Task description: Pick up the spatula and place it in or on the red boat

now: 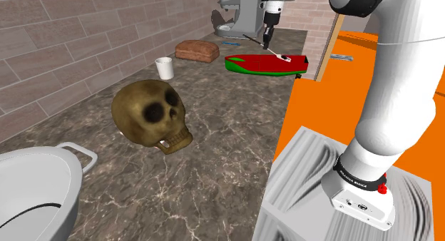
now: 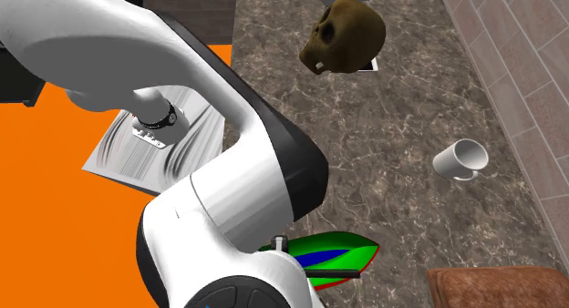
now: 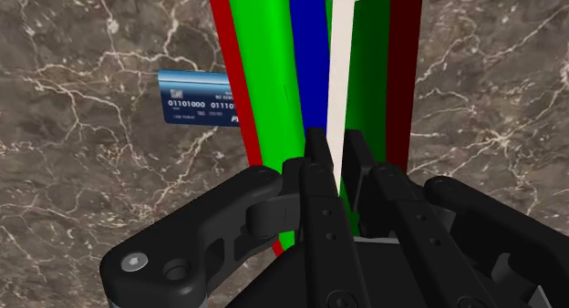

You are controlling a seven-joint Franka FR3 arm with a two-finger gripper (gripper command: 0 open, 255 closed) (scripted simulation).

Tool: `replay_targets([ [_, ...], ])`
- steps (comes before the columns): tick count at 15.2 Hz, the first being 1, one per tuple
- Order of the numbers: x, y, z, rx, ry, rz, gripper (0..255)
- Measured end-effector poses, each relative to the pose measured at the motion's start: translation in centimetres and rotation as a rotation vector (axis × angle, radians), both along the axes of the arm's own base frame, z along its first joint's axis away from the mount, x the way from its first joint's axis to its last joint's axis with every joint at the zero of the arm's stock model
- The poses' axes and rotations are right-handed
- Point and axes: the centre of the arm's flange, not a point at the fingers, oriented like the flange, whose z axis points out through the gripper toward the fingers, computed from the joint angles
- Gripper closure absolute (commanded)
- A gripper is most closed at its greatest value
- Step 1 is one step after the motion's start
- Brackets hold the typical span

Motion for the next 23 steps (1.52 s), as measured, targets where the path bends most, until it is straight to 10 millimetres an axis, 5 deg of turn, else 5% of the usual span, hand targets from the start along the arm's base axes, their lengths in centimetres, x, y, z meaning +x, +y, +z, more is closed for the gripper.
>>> replay_targets([
  [7,0.0,0.0,-3.7,0.000,0.000,0.000,255],
  [13,0.0,0.0,-4.3,0.000,0.000,0.000,255],
  [14,0.0,0.0,-4.3,0.000,0.000,0.000,0],
  [20,0.0,0.0,-4.3,0.000,0.000,0.000,0],
  [23,-0.3,-0.3,-1.5,-0.001,-0.001,0.000,0],
])
